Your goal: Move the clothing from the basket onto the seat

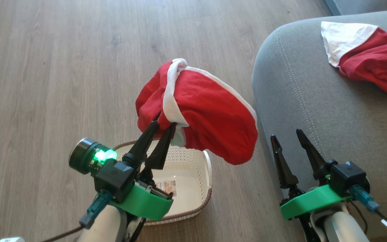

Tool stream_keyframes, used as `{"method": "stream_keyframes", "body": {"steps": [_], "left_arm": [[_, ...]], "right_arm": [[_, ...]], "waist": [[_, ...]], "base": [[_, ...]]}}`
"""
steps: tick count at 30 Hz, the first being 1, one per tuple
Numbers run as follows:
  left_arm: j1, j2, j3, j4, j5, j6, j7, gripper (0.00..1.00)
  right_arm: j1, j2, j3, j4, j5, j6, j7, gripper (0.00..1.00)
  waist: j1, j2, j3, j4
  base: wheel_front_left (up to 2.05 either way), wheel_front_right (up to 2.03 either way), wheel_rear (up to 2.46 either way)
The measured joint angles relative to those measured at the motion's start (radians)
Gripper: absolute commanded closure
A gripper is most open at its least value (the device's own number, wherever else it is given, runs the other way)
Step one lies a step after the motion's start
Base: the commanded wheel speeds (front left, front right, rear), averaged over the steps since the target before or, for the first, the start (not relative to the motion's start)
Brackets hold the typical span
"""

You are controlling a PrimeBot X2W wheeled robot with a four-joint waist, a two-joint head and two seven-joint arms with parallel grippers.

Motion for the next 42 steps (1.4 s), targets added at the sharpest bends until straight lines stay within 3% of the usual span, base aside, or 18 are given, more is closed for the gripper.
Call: {"method": "stream_keyframes", "body": {"steps": [6, 10, 13, 21, 42], "left_arm": [[0.000, 0.000, 0.008, 0.010, 0.014, 0.000, 0.000, 1.00], [0.000, 0.000, 0.016, 0.016, 0.015, 0.000, 0.000, 1.00], [0.000, 0.000, 0.025, 0.018, 0.015, -0.001, 0.000, 1.00], [-0.003, 0.000, 0.033, 0.035, 0.024, -0.001, 0.000, 1.00], [-0.002, 0.000, 0.053, 0.055, 0.040, -0.010, 0.000, 1.00]], "right_arm": [[-0.002, -0.036, 0.037, -0.056, 0.005, 0.000, 0.000, 0.00], [-0.006, -0.125, 0.153, -0.110, -0.002, 0.000, 0.000, 0.00], [-0.009, -0.155, 0.185, -0.145, 0.002, 0.000, 0.000, 0.00], [-0.065, -0.313, 0.438, -0.273, 0.027, 0.000, 0.000, 0.00], [-0.099, -0.387, 0.519, -0.294, 0.068, 0.000, 0.000, 0.00]], "waist": [[0.0000, 0.0000, 0.007, -0.008], [0.0000, 0.0000, 0.010, -0.012], [0.0000, 0.0000, 0.012, -0.012], [0.0000, 0.0000, 0.011, -0.005], [0.0000, 0.0000, -0.012, -0.004]], "base": [[0.00, 0.00, 0.00], [0.00, 0.00, 0.00], [0.00, 0.00, 0.00], [0.00, 0.00, 0.00], [0.00, 0.00, 0.00]]}}
